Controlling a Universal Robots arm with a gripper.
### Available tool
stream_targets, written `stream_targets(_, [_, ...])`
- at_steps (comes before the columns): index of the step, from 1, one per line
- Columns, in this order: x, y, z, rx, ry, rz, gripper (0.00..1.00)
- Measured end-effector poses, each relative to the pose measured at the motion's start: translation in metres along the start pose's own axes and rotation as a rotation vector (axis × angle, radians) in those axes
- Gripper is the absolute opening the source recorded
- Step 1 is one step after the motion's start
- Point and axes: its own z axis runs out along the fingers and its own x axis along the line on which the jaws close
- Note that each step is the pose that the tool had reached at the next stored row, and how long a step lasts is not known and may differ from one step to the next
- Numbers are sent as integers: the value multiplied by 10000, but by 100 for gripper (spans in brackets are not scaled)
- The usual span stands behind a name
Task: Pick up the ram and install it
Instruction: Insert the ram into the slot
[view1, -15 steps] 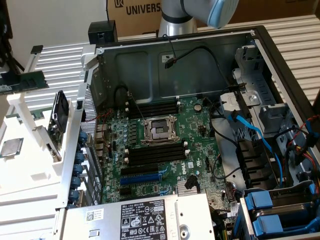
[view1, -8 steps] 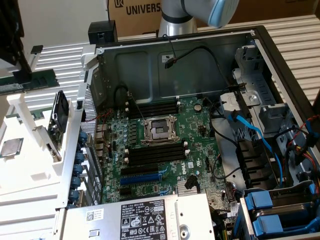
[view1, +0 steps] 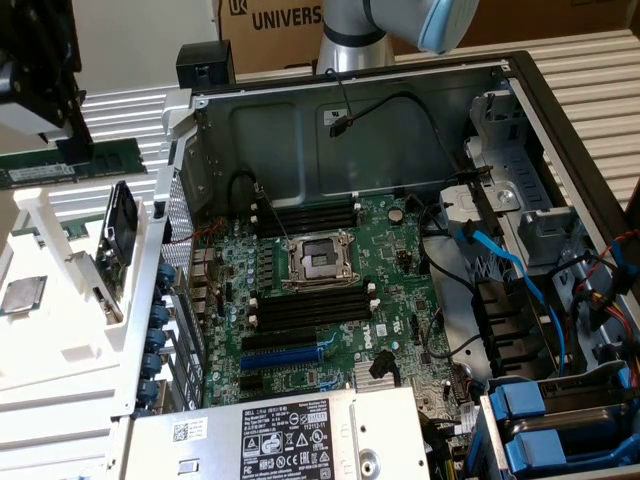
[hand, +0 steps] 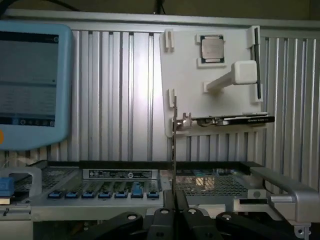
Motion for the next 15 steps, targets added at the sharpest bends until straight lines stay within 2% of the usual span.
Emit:
stream_targets(1, [-29,-58,2,1,102,-1,13])
stream_targets(5, [-76,-170,6,2,153,-1,13])
stream_targets(9, [-104,-317,9,2,202,-2,13])
stream_targets(10, [-123,-434,12,2,244,-2,13])
stream_targets(15, [-148,-641,16,3,306,-3,13])
